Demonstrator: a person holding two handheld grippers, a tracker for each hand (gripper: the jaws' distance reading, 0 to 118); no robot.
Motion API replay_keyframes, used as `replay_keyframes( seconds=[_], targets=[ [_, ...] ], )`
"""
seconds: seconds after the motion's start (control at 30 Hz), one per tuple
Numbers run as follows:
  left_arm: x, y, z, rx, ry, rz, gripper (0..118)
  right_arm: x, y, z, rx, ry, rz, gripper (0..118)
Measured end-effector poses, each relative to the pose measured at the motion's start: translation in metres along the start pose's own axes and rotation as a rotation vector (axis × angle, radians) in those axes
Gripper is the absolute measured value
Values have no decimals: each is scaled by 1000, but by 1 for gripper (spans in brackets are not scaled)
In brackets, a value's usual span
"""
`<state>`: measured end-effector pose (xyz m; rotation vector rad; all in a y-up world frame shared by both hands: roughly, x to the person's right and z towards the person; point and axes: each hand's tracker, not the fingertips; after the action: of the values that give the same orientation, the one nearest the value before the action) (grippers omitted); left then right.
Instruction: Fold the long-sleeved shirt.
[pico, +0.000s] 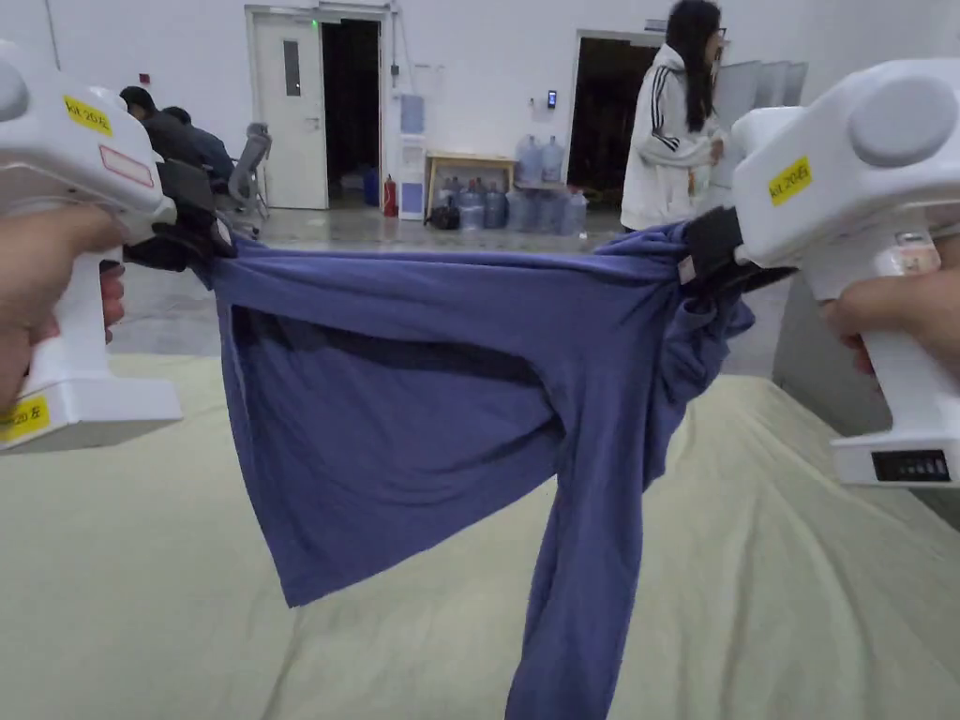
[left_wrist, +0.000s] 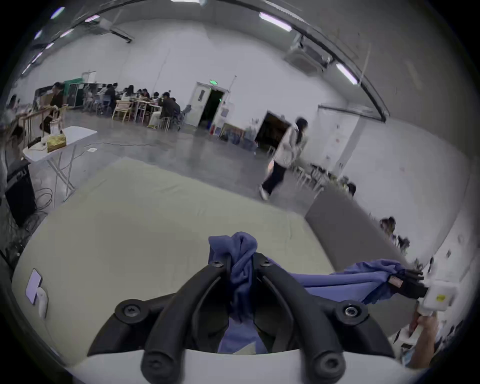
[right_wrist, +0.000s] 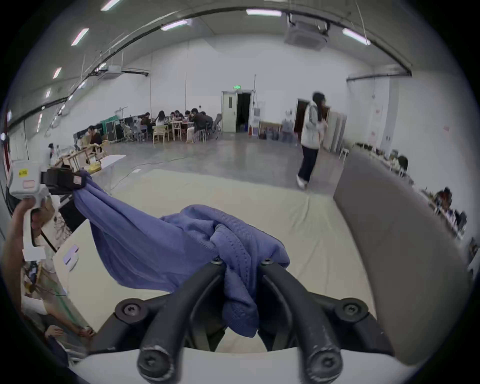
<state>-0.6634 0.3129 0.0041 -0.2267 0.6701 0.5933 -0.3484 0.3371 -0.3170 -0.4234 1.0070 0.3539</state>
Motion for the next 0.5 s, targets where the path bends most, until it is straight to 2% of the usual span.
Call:
replay_keyframes(
  seconds=[0.1,0.27,0.4,0.5],
  targets=[
    [12,38,-6,71,40,-23,7,-4,54,-7,40,-25,23,10],
    [13,70,-20,127,21,73,7,-7,108,-7,121,-93,73,10],
    [5,59,-45,86,26,45,7,-2,94,-28,112,-113,90,10],
    [-11,19,-74,-11,61,-7,7,4,46,-69,0,-96,92,10]
  ],
)
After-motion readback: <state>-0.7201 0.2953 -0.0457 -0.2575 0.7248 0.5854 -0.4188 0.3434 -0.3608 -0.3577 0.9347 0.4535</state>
